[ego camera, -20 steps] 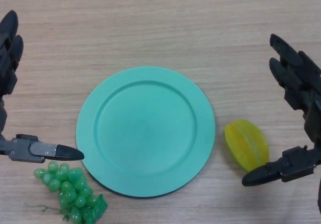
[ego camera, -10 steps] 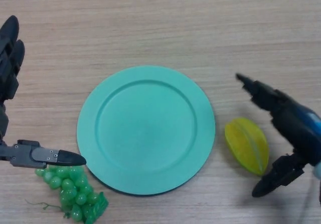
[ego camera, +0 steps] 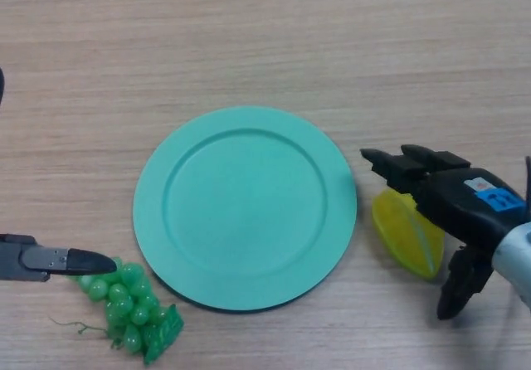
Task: Pick up the yellow starfruit and place it on the plate
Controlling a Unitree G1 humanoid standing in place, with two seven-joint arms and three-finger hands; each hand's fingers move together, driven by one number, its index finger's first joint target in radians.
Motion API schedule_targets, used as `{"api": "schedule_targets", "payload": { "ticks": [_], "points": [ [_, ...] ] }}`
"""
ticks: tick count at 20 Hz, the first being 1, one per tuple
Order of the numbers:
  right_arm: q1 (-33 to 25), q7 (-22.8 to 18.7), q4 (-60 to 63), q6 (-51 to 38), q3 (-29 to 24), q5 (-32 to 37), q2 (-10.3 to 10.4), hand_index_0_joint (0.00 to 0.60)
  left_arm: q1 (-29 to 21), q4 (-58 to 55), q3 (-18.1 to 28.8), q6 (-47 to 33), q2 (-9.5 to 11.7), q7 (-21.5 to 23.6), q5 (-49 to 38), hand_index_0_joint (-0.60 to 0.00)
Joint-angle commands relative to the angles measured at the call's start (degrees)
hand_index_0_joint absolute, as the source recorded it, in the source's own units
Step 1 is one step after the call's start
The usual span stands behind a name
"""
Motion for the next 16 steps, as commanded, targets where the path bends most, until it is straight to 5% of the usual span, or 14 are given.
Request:
{"api": "schedule_targets", "payload": {
  "ticks": [1, 5, 8, 10, 16],
  "points": [
    [-3.2, -4.6, -1.5, -4.0, -2.2, -0.4, -0.9, 0.000, -0.8, -2.4, 4.6, -7.1, 2.0, 0.2, -2.4, 0.000],
    [-4.4, -5.1, 1.9, -3.6, -1.0, 2.3, 0.6, 0.000, -0.5, -1.1, 4.5, -6.9, 2.0, 0.1, -3.1, 0.000],
    [-5.0, -6.9, 2.7, -5.5, -1.0, 1.8, 0.1, 0.399, -0.3, -0.5, 4.5, -7.2, 1.8, 0.0, -2.9, 0.000],
    [-6.5, -10.7, 3.4, -6.6, -2.0, 1.4, 0.0, 0.599, -0.4, 0.6, 4.7, -7.6, 2.0, 0.0, -3.0, 0.000],
    [-10.5, -16.5, 4.3, -7.7, -2.3, 4.9, 0.0, 0.600, -2.1, 3.6, 4.7, -8.5, 3.4, 2.9, -0.6, 0.000]
  ]
}}
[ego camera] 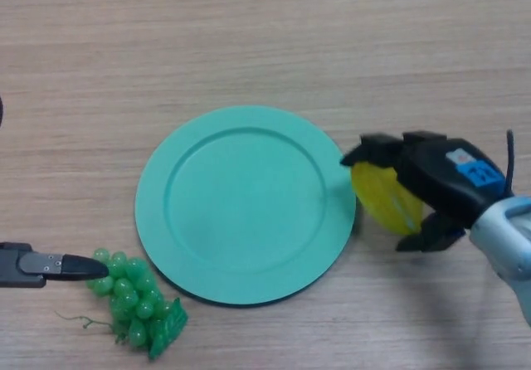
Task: Pick up the yellow starfruit and place it on the plate
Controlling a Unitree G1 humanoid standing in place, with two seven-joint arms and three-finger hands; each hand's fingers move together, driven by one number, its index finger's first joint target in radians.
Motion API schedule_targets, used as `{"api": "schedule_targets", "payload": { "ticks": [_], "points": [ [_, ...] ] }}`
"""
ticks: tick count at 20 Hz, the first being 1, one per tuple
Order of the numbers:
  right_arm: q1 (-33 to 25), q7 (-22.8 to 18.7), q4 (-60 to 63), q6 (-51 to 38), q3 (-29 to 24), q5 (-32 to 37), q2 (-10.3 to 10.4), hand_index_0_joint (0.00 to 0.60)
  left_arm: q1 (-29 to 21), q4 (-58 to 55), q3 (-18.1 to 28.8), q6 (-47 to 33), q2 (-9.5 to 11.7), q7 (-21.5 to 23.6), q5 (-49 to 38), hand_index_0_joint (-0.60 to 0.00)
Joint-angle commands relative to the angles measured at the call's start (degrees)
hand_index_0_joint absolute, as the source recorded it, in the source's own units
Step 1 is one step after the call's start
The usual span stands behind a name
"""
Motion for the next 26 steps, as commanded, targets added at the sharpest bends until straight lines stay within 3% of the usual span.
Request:
{"api": "schedule_targets", "payload": {
  "ticks": [1, 3, 5, 7, 9, 11, 14, 17, 19, 21, 24, 26],
  "points": [
    [-3.4, -5.9, -3.1, -4.2, -3.3, 4.8, -1.3, 0.600, -1.4, -2.5, 4.1, -8.4, 2.8, 2.8, -0.7, 0.000],
    [-4.1, -5.7, -4.7, -4.7, -2.9, 5.5, -1.4, 0.600, -1.3, -2.1, 3.9, -8.4, 2.8, 2.7, -1.1, 0.000],
    [-6.4, -8.5, -5.7, -6.7, -1.5, 3.8, -0.2, 0.600, -1.5, -1.5, 4.2, -8.4, 2.9, 3.1, -1.5, 0.000],
    [-8.5, -9.6, -6.4, -8.0, 0.1, 2.7, 2.0, 0.600, -1.5, -2.1, 4.1, -8.0, 2.9, 3.7, -1.7, 0.000],
    [-9.4, -5.9, -7.9, -6.7, 2.2, 6.5, 5.0, 0.600, -1.4, -2.9, 4.1, -7.7, 2.9, 3.8, -1.8, 0.000],
    [-9.3, -6.1, -8.9, -5.1, 5.8, 8.4, 6.4, 0.600, -1.5, -3.1, 4.6, -7.7, 2.9, 3.9, -2.0, 0.000],
    [-11.4, -13.9, -4.8, -5.0, 12.8, 5.1, 6.8, 0.600, -0.9, -4.6, 4.6, -7.6, 2.1, 4.8, -2.9, 0.000],
    [-12.4, -18.1, -2.4, -2.4, 20.1, 9.1, 6.8, 0.600, -0.7, -5.1, 5.2, -6.9, 2.1, 4.6, -4.1, 0.000],
    [-11.9, -16.6, -0.3, -1.0, 24.6, 13.9, 6.9, 0.600, -0.5, -5.7, 5.7, -6.5, 2.1, 4.6, -4.5, 0.000],
    [-8.6, -7.4, -3.2, 7.2, 24.5, 13.1, 6.9, 0.600, -0.5, -5.5, 6.3, -7.5, 2.1, 4.6, -4.1, 0.000],
    [-7.5, -4.3, -6.0, 12.7, 24.5, 13.9, 6.9, 0.200, -0.6, -5.3, 6.2, -8.8, 1.8, 5.3, -3.5, 0.000],
    [-7.8, -5.3, -8.4, 15.6, 24.0, 14.7, 6.9, 0.000, -0.5, -5.2, 5.2, -10.3, 1.4, 6.5, -2.1, 0.000]
  ]
}}
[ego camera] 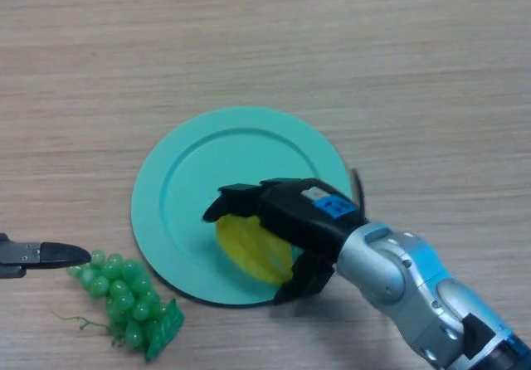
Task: Pick up the yellow starfruit and place it on the plate
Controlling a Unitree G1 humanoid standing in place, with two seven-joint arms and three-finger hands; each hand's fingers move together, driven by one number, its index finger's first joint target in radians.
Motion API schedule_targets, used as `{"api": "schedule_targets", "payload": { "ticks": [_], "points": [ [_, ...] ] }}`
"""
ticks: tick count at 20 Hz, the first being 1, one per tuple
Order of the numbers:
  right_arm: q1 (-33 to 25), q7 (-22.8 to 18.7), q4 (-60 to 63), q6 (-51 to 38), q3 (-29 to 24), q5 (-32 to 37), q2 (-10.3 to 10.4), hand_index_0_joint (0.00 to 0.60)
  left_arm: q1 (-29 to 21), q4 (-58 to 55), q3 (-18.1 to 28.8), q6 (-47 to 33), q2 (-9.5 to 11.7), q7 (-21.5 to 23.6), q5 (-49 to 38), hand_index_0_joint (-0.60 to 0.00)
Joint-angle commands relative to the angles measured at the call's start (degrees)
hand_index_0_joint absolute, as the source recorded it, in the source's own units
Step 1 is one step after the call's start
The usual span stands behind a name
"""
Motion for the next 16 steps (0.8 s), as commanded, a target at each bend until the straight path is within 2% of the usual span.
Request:
{"api": "schedule_targets", "payload": {
  "ticks": [1, 4, 7, 8, 11, 12, 13, 14, 15, 16],
  "points": [
    [-3.4, -4.7, -5.6, -4.0, -4.9, 4.0, 1.0, 0.000, -1.0, -2.9, 2.7, -9.8, 1.8, 3.9, -0.2, 0.000],
    [-3.4, -5.9, -9.1, -4.6, -8.3, 5.8, 1.0, 0.000, -0.6, -3.0, 2.3, -10.4, 1.5, 4.2, 0.3, 0.000],
    [-3.4, -4.4, -13.0, -4.0, -11.8, 8.0, 1.0, 0.000, -1.0, -3.7, 2.1, -9.2, 1.8, 4.2, 0.5, 0.000],
    [-0.1, -1.7, -17.3, -5.8, -15.0, 9.9, 1.0, 0.000, -1.5, -4.4, 1.5, -7.9, 2.2, 4.1, 1.2, 0.000],
    [6.8, 4.1, -25.7, -6.3, -19.8, 14.3, 1.0, 0.000, -2.2, -5.2, 0.0, -7.3, 2.2, 4.5, 3.6, 0.000],
    [10.0, 4.8, -29.4, -8.4, -22.7, 16.6, 1.0, 0.000, -2.4, -6.8, -1.6, -5.8, 2.0, 4.6, 4.3, 0.000],
    [11.1, 4.7, -30.1, -9.0, -23.3, 17.4, 1.0, 0.000, -2.3, -7.6, -2.3, -4.8, 1.9, 4.1, 4.5, 0.000],
    [14.2, 5.3, -34.2, -8.6, -25.8, 20.8, 0.9, 0.000, -2.0, -9.4, -3.4, -2.7, 1.5, 2.7, 4.4, 0.000],
    [14.9, 5.3, -35.2, -7.9, -26.4, 22.2, 0.7, 0.000, -1.9, -9.8, -3.7, -2.5, 1.3, 2.3, 4.3, 0.000],
    [17.5, 4.1, -38.9, -6.6, -27.7, 26.4, 0.2, 0.000, -1.7, -10.2, -4.2, -2.9, 0.8, 2.3, 4.6, 0.000]
  ]
}}
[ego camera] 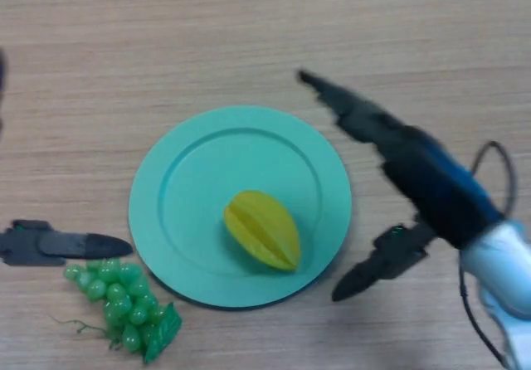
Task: Pick up the yellow starfruit and place it on the plate
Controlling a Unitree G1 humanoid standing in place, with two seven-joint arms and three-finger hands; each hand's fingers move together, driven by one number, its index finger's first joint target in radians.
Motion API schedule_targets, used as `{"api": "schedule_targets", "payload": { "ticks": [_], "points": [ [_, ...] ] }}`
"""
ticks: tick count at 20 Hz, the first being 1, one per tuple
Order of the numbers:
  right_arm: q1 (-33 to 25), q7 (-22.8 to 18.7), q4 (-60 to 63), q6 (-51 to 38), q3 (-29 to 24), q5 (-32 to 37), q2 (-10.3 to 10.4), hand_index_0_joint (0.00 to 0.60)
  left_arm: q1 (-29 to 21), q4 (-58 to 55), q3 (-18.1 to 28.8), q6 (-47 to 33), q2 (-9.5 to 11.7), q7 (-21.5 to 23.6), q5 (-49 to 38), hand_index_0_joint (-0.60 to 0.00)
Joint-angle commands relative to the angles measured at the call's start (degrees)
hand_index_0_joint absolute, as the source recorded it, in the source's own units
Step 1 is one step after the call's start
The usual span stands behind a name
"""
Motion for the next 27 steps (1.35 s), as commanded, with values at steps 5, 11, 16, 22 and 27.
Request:
{"api": "schedule_targets", "payload": {
  "ticks": [5, 11, 16, 22, 27],
  "points": [
    [5.1, -5.3, -12.8, 1.5, -3.6, 12.2, -1.1, 0.000, 0.4, -4.1, 4.3, -4.8, 0.8, 0.7, -1.6, 0.000],
    [7.0, -3.5, -16.5, 10.6, -6.9, 21.3, -2.2, 0.000, -0.1, -3.7, 3.6, -3.6, 1.3, -0.6, -0.7, 0.000],
    [8.5, -3.3, -17.7, 12.9, -8.2, 24.5, -2.2, 0.000, 0.5, -4.1, 1.4, -5.3, 0.6, -1.2, 1.1, 0.000],
    [7.7, -2.2, -16.9, 13.3, -9.8, 25.5, -2.7, 0.000, 0.0, -6.5, -0.5, 1.1, 0.9, -4.7, 1.5, 0.000],
    [7.6, -1.5, -17.2, 14.1, -9.6, 24.5, -2.8, 0.000, -1.6, -5.1, -2.6, 0.5, 1.6, -4.8, 4.8, 0.000]
  ]
}}
